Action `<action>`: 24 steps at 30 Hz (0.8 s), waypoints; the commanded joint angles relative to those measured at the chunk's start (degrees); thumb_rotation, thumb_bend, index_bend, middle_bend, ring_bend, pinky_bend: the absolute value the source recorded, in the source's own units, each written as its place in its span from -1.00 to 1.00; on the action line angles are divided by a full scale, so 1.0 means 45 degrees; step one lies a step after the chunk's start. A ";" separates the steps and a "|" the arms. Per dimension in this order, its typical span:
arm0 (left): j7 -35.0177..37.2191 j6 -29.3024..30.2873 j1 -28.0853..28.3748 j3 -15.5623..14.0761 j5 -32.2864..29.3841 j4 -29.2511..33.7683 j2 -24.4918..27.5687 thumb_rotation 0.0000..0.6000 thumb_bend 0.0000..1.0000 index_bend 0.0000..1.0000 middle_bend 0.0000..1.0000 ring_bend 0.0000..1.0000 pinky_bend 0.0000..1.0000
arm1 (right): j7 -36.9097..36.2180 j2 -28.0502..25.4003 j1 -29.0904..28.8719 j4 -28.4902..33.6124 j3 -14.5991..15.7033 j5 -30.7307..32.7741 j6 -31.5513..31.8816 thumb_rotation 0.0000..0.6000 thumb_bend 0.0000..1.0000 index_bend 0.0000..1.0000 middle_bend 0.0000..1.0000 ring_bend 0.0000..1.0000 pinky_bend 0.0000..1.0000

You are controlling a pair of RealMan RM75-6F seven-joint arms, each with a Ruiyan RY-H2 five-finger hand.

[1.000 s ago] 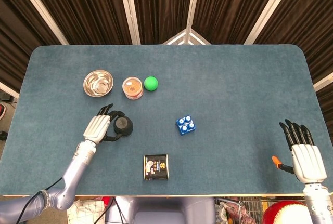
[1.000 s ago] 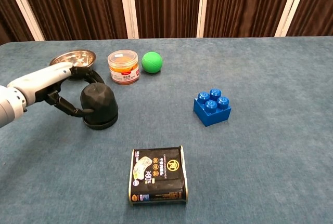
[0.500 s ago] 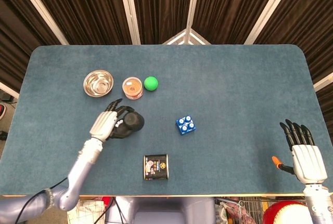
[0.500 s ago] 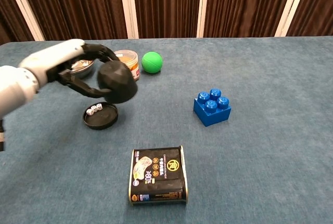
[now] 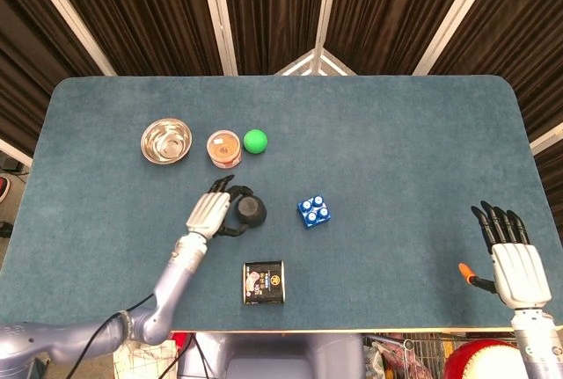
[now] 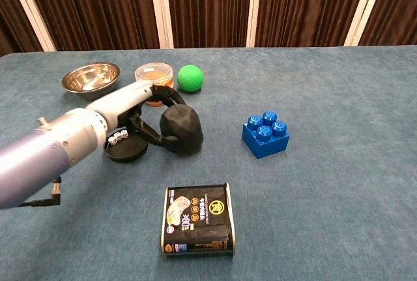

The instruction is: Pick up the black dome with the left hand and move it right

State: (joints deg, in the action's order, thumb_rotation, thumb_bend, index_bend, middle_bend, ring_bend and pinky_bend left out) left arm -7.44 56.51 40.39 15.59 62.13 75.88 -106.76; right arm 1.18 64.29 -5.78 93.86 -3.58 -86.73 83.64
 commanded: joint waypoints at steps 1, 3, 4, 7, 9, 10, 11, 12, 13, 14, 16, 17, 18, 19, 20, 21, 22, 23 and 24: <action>0.0602 -0.0228 0.0152 -0.0026 0.0268 -0.0454 -0.0289 1.00 -0.08 -0.31 -0.42 -1.00 -1.00 | -0.0019 0.0003 0.0022 -0.0007 0.0020 -0.0017 0.0026 1.00 -0.54 -1.00 -1.00 -1.00 -1.00; 0.0710 -0.0393 0.0168 -0.0133 0.0324 -0.0535 -0.0276 1.00 -0.16 -0.42 -0.58 -1.00 -1.00 | -0.0026 0.0004 0.0039 -0.0015 0.0039 -0.0046 0.0053 1.00 -0.54 -1.00 -1.00 -1.00 -1.00; 0.0698 -0.0498 0.0173 -0.0184 0.0308 -0.0508 -0.0211 1.00 -0.21 -0.51 -0.69 -1.00 -1.00 | -0.0034 0.0006 0.0043 -0.0019 0.0044 -0.0057 0.0061 1.00 -0.54 -1.00 -1.00 -1.00 -1.00; 0.0576 -0.0779 0.0206 -0.0293 0.0285 -0.0082 0.0134 1.00 -0.34 -0.73 -0.92 -1.00 -1.00 | -0.0054 0.0034 0.0044 -0.0059 0.0060 -0.0061 0.0047 1.00 -0.54 -1.00 -1.00 -1.00 -1.00; 0.0592 -0.0792 0.0210 -0.0312 0.0427 0.0320 0.0398 1.00 -0.38 -0.80 -0.99 -1.00 -1.00 | -0.0050 0.0052 0.0052 -0.0067 0.0073 -0.0089 0.0068 1.00 -0.54 -1.00 -1.00 -1.00 -1.00; 0.0593 -0.0764 0.0201 -0.0320 0.0508 0.0525 0.0533 1.00 -0.38 -0.83 -1.00 -1.00 -1.00 | -0.0049 0.0056 0.0043 -0.0058 0.0065 -0.0099 0.0071 1.00 -0.54 -1.00 -1.00 -1.00 -1.00; 0.0541 -0.0711 0.0197 -0.0335 0.0610 0.0758 0.0691 1.00 -0.38 -0.85 -1.00 -1.00 -1.00 | -0.0046 0.0057 0.0029 -0.0045 0.0060 -0.0100 0.0055 1.00 -0.54 -1.00 -1.00 -1.00 -1.00; 0.0427 -0.0642 0.0187 -0.0349 0.0675 0.0996 0.0854 1.00 -0.38 -0.86 -1.00 -1.00 -1.00 | -0.0042 0.0056 0.0027 -0.0038 0.0062 -0.0097 0.0048 1.00 -0.54 -1.00 -1.00 -1.00 -1.00; 0.0336 -0.0582 0.0178 -0.0351 0.0705 0.1160 0.0960 1.00 -0.38 -0.86 -1.00 -1.00 -1.00 | -0.0036 0.0057 0.0028 -0.0036 0.0064 -0.0094 0.0044 1.00 -0.54 -1.00 -1.00 -1.00 -1.00; 0.0188 -0.0386 0.0148 -0.0321 0.0819 0.1507 0.1156 1.00 -0.38 -0.87 -1.00 -1.00 -1.00 | -0.0027 0.0058 0.0029 -0.0040 0.0066 -0.0090 0.0043 1.00 -0.54 -1.00 -1.00 -1.00 -1.00; -0.0066 -0.0028 0.0033 -0.0318 0.1008 0.2225 0.1557 1.00 -0.38 -0.88 -1.00 -1.00 -1.00 | -0.0023 0.0055 0.0019 -0.0034 0.0041 -0.0069 0.0044 1.00 -0.53 -1.00 -1.00 -1.00 -1.00; -0.0270 0.0245 -0.0072 -0.0338 0.1149 0.2721 0.1855 1.00 -0.38 -0.87 -1.00 -1.00 -1.00 | -0.0035 0.0044 0.0014 -0.0025 0.0030 -0.0050 0.0036 1.00 -0.53 -1.00 -1.00 -1.00 -1.00; -0.0522 0.0572 -0.0208 -0.0392 0.1330 0.3221 0.2176 1.00 -0.38 -0.87 -1.00 -1.00 -1.00 | -0.0043 0.0034 0.0012 -0.0022 0.0023 -0.0039 0.0031 1.00 -0.53 -1.00 -1.00 -1.00 -1.00; -0.0801 0.0905 -0.0390 -0.0515 0.1510 0.3761 0.2529 1.00 -0.38 -0.87 -0.98 -1.00 -1.00 | -0.0043 0.0039 0.0000 -0.0016 0.0012 -0.0027 0.0018 1.00 -0.53 -1.00 -1.00 -1.00 -1.00; -0.1145 0.1246 -0.0601 -0.0681 0.1654 0.4305 0.2896 1.00 -0.38 -0.86 -0.94 -1.00 -1.00 | -0.0041 0.0045 -0.0001 -0.0024 0.0011 -0.0008 0.0005 1.00 -0.53 -1.00 -1.00 -1.00 -1.00; -0.1631 0.1713 -0.0869 -0.0874 0.1776 0.4837 0.3250 1.00 -0.37 -0.86 -0.91 -1.00 -1.00 | -0.0049 0.0052 -0.0004 -0.0031 0.0004 0.0003 0.0002 1.00 -0.53 -1.00 -1.00 -1.00 -1.00; -0.2247 0.2333 -0.1190 -0.1097 0.1932 0.5306 0.3548 1.00 -0.37 -0.85 -0.87 -1.00 -1.00 | -0.0047 0.0051 -0.0020 -0.0025 -0.0013 0.0006 -0.0003 1.00 -0.53 -1.00 -1.00 -1.00 -1.00; -0.3067 0.3169 -0.1607 -0.1427 0.2249 0.5708 0.3866 1.00 -0.37 -0.84 -0.83 -1.00 -1.00 | -0.0036 0.0039 -0.0041 0.0002 -0.0030 0.0020 -0.0028 1.00 -0.53 -1.00 -1.00 -1.00 -1.00; -0.3873 0.3964 -0.2049 -0.1800 0.2520 0.6075 0.4135 1.00 -0.37 -0.83 -0.81 -1.00 -1.00 | -0.0042 0.0032 -0.0037 0.0003 -0.0027 0.0042 -0.0042 1.00 -0.53 -1.00 -1.00 -1.00 -1.00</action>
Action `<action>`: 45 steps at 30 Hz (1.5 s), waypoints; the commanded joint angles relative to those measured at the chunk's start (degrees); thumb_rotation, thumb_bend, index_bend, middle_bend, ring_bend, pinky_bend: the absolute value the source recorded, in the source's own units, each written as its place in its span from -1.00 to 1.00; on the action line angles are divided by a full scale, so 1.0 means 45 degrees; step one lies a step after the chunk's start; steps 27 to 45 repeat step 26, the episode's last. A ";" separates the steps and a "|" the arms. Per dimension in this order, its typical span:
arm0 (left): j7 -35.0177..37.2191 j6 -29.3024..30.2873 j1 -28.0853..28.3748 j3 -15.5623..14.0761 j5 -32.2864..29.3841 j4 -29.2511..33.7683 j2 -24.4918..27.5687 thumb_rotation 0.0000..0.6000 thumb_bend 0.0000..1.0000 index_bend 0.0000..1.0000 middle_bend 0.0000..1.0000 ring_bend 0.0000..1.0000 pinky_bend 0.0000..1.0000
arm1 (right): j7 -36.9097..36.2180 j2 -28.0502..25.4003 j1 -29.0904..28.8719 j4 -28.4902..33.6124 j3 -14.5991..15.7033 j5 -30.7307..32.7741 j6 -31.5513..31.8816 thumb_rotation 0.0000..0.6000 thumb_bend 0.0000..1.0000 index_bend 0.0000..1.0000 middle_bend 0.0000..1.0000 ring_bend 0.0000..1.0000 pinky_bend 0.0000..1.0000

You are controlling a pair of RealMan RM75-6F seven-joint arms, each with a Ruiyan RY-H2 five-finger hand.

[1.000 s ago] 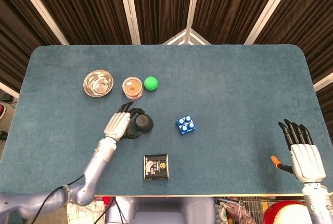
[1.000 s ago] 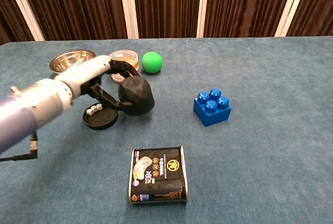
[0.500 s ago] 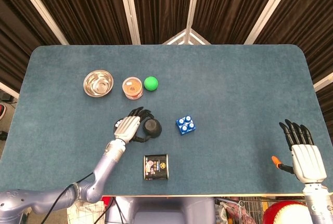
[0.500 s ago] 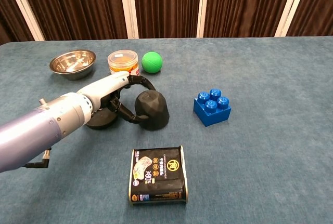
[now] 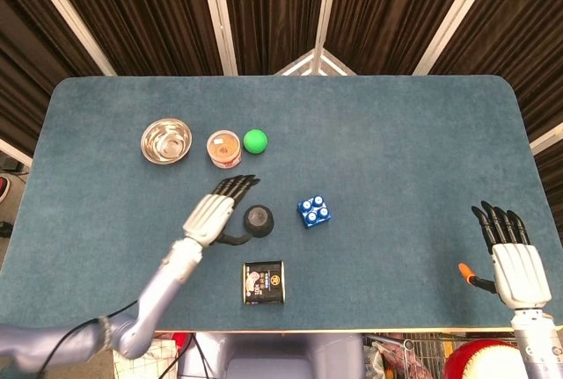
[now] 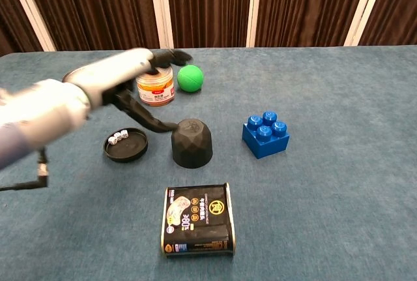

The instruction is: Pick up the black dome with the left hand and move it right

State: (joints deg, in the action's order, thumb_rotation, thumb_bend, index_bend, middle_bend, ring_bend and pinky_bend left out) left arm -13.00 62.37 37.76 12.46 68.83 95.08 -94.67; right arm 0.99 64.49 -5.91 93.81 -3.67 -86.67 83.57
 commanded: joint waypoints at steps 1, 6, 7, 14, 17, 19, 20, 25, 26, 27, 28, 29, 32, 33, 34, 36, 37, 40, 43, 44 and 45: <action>-0.3397 0.3499 -0.1932 -0.1428 0.1250 0.2102 0.1648 1.00 -0.37 -0.80 -0.77 -1.00 -1.00 | -0.0021 -0.0008 -0.0003 -0.0013 0.0000 0.0020 -0.0017 1.00 -0.53 -1.00 -1.00 -1.00 -1.00; -0.4475 0.7526 -0.4340 -0.2316 0.2390 0.1863 0.2145 1.00 -0.37 -0.72 -0.74 -1.00 -1.00 | 0.0078 0.0032 -0.0011 -0.0070 0.0002 -0.0020 0.0014 1.00 -0.53 -1.00 -1.00 -1.00 -1.00; -0.4298 0.7893 -0.4663 -0.2339 0.2337 0.1738 0.2284 1.00 -0.37 -0.71 -0.74 -1.00 -1.00 | 0.0135 0.0041 -0.0014 -0.0084 -0.0003 -0.0025 0.0025 1.00 -0.53 -1.00 -1.00 -1.00 -1.00; -0.1746 0.8487 -0.6206 -0.2181 0.1251 0.1746 0.4034 1.00 -0.37 -0.71 -0.73 -1.00 -1.00 | 0.0589 0.0068 0.0025 -0.0031 -0.0026 0.0050 0.0105 1.00 -0.53 -1.00 -1.00 -1.00 -1.00; -0.0592 0.8350 -0.6615 -0.2011 0.0838 0.1814 0.4676 1.00 -0.37 -0.71 -0.73 -1.00 -1.00 | 0.0704 0.0114 0.0060 -0.0029 -0.0004 0.0053 0.0145 1.00 -0.54 -1.00 -1.00 -1.00 -1.00; 0.0171 0.8171 -0.6878 -0.1924 0.0585 0.1679 0.5093 1.00 -0.36 -0.70 -0.73 -1.00 -1.00 | 0.0831 0.0124 0.0086 -0.0016 -0.0021 0.0112 0.0179 1.00 -0.54 -1.00 -1.00 -1.00 -1.00; 0.0447 0.8129 -0.6963 -0.1876 0.0550 0.1598 0.5194 1.00 -0.36 -0.70 -0.73 -1.00 -1.00 | 0.0897 0.0116 0.0100 0.0006 -0.0026 0.0142 0.0189 1.00 -0.54 -1.00 -1.00 -1.00 -1.00; 0.1413 0.8082 -0.7228 -0.1831 0.0970 0.1425 0.5538 1.00 -0.35 -0.70 -0.73 -1.00 -1.00 | 0.1319 -0.0084 0.0165 0.0313 -0.0060 0.0470 0.0108 1.00 -0.53 -1.00 -1.00 -1.00 -1.00; 0.1597 0.8125 -0.7322 -0.1862 0.1089 0.1434 0.5586 1.00 -0.35 -0.70 -0.73 -1.00 -1.00 | 0.1281 -0.0136 0.0165 0.0393 -0.0079 0.0485 0.0112 1.00 -0.53 -1.00 -1.00 -1.00 -1.00; 0.1597 0.8125 -0.7322 -0.1862 0.1089 0.1434 0.5586 1.00 -0.35 -0.70 -0.73 -1.00 -1.00 | 0.1281 -0.0136 0.0165 0.0393 -0.0079 0.0485 0.0112 1.00 -0.53 -1.00 -1.00 -1.00 -1.00; 0.1597 0.8125 -0.7322 -0.1862 0.1089 0.1434 0.5586 1.00 -0.35 -0.70 -0.73 -1.00 -1.00 | 0.1281 -0.0136 0.0165 0.0393 -0.0079 0.0485 0.0112 1.00 -0.53 -1.00 -1.00 -1.00 -1.00; 0.1597 0.8125 -0.7322 -0.1862 0.1089 0.1434 0.5586 1.00 -0.35 -0.70 -0.73 -1.00 -1.00 | 0.1281 -0.0136 0.0165 0.0393 -0.0079 0.0485 0.0112 1.00 -0.53 -1.00 -1.00 -1.00 -1.00; 0.1597 0.8125 -0.7322 -0.1862 0.1089 0.1434 0.5586 1.00 -0.35 -0.70 -0.73 -1.00 -1.00 | 0.1281 -0.0136 0.0165 0.0393 -0.0079 0.0485 0.0112 1.00 -0.53 -1.00 -1.00 -1.00 -1.00; 0.1597 0.8125 -0.7322 -0.1862 0.1089 0.1434 0.5586 1.00 -0.35 -0.70 -0.73 -1.00 -1.00 | 0.1281 -0.0136 0.0165 0.0393 -0.0079 0.0485 0.0112 1.00 -0.53 -1.00 -1.00 -1.00 -1.00; 0.1597 0.8125 -0.7322 -0.1862 0.1089 0.1434 0.5586 1.00 -0.35 -0.70 -0.73 -1.00 -1.00 | 0.1281 -0.0136 0.0165 0.0393 -0.0079 0.0485 0.0112 1.00 -0.53 -1.00 -1.00 -1.00 -1.00; 0.1597 0.8125 -0.7322 -0.1862 0.1089 0.1434 0.5586 1.00 -0.35 -0.70 -0.73 -1.00 -1.00 | 0.1281 -0.0136 0.0165 0.0393 -0.0079 0.0485 0.0112 1.00 -0.53 -1.00 -1.00 -1.00 -1.00; 0.1597 0.8125 -0.7322 -0.1862 0.1089 0.1434 0.5586 1.00 -0.35 -0.70 -0.73 -1.00 -1.00 | 0.1281 -0.0136 0.0165 0.0393 -0.0079 0.0485 0.0112 1.00 -0.53 -1.00 -1.00 -1.00 -1.00; 0.1597 0.8125 -0.7322 -0.1862 0.1089 0.1434 0.5586 1.00 -0.35 -0.70 -0.73 -1.00 -1.00 | 0.1281 -0.0136 0.0165 0.0393 -0.0079 0.0485 0.0112 1.00 -0.53 -1.00 -1.00 -1.00 -1.00; 0.1597 0.8125 -0.7322 -0.1862 0.1089 0.1434 0.5586 1.00 -0.35 -0.70 -0.73 -1.00 -1.00 | 0.1281 -0.0136 0.0165 0.0393 -0.0079 0.0485 0.0112 1.00 -0.53 -1.00 -1.00 -1.00 -1.00; 0.1597 0.8125 -0.7322 -0.1862 0.1089 0.1434 0.5586 1.00 -0.35 -0.70 -0.73 -1.00 -1.00 | 0.1281 -0.0136 0.0165 0.0393 -0.0079 0.0485 0.0112 1.00 -0.53 -1.00 -1.00 -1.00 -1.00; 0.1597 0.8125 -0.7322 -0.1862 0.1089 0.1434 0.5586 1.00 -0.35 -0.70 -0.73 -1.00 -1.00 | 0.1281 -0.0136 0.0165 0.0393 -0.0079 0.0485 0.0112 1.00 -0.53 -1.00 -1.00 -1.00 -1.00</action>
